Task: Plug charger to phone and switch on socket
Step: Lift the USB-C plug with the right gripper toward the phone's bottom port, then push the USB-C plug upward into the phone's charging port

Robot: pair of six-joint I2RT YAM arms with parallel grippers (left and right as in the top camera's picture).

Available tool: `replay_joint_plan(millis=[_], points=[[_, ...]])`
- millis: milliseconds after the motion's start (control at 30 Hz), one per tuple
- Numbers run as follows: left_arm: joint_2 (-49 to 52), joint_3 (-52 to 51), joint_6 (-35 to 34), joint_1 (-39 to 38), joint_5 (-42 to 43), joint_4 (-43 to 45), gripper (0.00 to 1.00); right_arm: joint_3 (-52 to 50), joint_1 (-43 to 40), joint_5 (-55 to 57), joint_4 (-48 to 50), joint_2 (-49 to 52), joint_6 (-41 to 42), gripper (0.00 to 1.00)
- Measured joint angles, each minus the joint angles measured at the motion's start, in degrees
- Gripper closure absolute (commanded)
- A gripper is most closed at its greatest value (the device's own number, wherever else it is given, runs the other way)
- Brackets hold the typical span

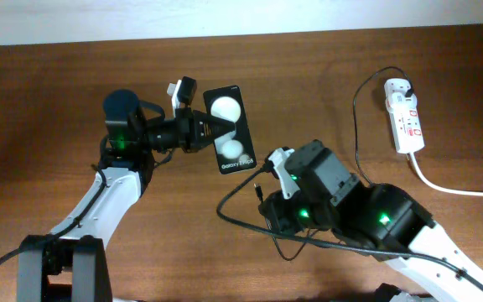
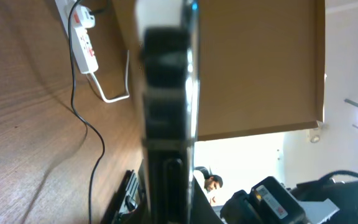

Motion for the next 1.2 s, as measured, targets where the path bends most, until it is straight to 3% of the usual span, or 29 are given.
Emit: replay_joint_plan(millis=[167, 433, 633, 767, 867, 1200], points=[[0.00, 0.00, 0.20, 0.00, -0.35, -0.02, 1.00, 0.00, 1.66, 1.95, 4.42, 9.57, 1.57, 0.96], [0.00, 0.00, 5.35, 0.00, 2.25, 0.00, 1.00, 0.00, 1.66, 0.46, 5.46, 9.66, 3.56, 0.96], [0.00, 0.00, 5.40, 0.00, 2.36, 0.00, 1.00, 0.00, 1.92, -1.90, -1.09, 3.91, 3.98, 0.96], [0.00, 0.00, 5.40, 0.00, 2.45, 0.00, 1.00, -0.07, 9.07, 4.31, 5.70, 3.41, 5.46, 0.96], [0.00, 0.00, 5.40, 0.00, 2.45, 0.00, 1.00, -0.07, 9.33, 11.21, 6.75, 3.76, 9.97, 0.96], [0.00, 0.00, 5.40, 0.00, 2.86, -0.17, 1.00, -0.07, 9.31, 14.03, 7.58, 8.04, 13.38, 0.96]])
